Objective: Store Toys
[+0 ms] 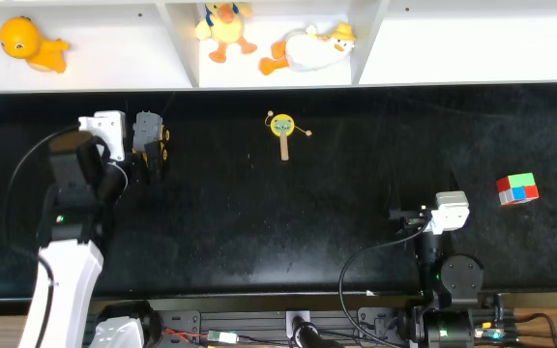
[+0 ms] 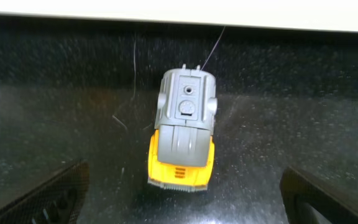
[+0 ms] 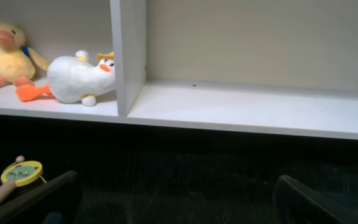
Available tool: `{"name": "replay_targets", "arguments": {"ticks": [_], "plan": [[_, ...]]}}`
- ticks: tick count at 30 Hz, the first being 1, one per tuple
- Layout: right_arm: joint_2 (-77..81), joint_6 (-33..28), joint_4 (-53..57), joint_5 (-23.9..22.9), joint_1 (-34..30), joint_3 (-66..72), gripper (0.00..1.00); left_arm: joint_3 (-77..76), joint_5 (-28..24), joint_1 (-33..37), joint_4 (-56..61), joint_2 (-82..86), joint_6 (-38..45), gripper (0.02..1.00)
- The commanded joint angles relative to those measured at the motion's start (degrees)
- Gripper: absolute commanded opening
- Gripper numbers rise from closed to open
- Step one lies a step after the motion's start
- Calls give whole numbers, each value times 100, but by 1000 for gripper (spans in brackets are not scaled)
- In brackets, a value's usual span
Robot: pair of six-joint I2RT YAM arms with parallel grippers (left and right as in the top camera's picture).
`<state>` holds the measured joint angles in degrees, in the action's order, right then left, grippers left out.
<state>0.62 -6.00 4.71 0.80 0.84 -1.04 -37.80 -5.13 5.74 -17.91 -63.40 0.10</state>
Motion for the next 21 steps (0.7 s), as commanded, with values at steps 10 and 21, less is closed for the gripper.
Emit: {"name": "replay_targets", "arguments": {"ticks": [10, 21], "plan": [[-37, 24, -28, -42, 26, 76, 996, 33, -170, -31, 953, -1521, -208, 998], [-37, 24, -26, -42, 26, 76, 993, 24, -164, -31, 1211, -1926, -144, 665]]}}
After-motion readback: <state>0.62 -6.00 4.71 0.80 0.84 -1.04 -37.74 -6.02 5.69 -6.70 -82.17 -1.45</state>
